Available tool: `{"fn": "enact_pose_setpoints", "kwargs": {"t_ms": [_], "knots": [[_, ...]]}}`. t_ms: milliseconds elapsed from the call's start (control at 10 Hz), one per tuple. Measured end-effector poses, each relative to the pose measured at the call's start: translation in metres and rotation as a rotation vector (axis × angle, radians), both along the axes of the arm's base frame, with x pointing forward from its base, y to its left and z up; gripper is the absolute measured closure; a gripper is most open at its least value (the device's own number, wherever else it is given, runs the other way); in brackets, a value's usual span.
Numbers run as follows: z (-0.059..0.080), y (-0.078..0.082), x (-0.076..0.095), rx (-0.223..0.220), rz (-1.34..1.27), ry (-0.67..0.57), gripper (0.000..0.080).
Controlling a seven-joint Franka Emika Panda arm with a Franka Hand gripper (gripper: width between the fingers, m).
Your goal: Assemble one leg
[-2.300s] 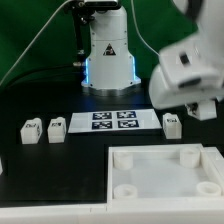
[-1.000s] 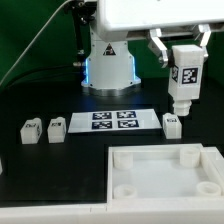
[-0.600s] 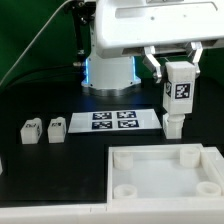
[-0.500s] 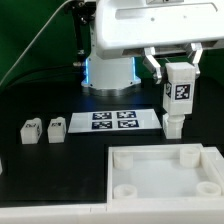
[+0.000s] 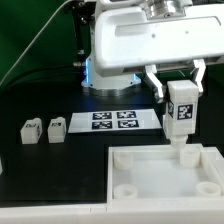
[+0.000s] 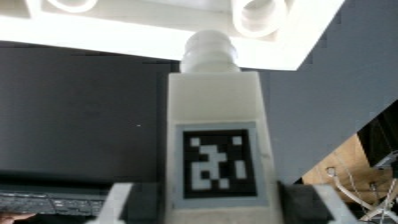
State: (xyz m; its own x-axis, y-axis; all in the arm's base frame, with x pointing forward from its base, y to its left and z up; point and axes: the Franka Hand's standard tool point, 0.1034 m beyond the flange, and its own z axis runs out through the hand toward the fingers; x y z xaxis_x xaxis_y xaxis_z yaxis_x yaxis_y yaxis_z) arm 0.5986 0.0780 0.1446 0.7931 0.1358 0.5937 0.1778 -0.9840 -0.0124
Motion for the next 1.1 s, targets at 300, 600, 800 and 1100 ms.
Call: {"fn": "enact_pose_setpoints", "kwargs": {"t_ms": [300, 600, 800, 1100], "knots": [[-0.011, 0.018, 0.01, 0.014, 0.017, 0.003, 0.0508], [-0.02, 0.034, 0.023, 0.031, 0.029, -0.013, 0.0508], [-0.033, 0.042, 0.023, 0.037, 0.033, -0.004, 0.0508], [-0.043, 0.038, 0.02, 0.034, 0.031, 0.011, 0.0508]]}}
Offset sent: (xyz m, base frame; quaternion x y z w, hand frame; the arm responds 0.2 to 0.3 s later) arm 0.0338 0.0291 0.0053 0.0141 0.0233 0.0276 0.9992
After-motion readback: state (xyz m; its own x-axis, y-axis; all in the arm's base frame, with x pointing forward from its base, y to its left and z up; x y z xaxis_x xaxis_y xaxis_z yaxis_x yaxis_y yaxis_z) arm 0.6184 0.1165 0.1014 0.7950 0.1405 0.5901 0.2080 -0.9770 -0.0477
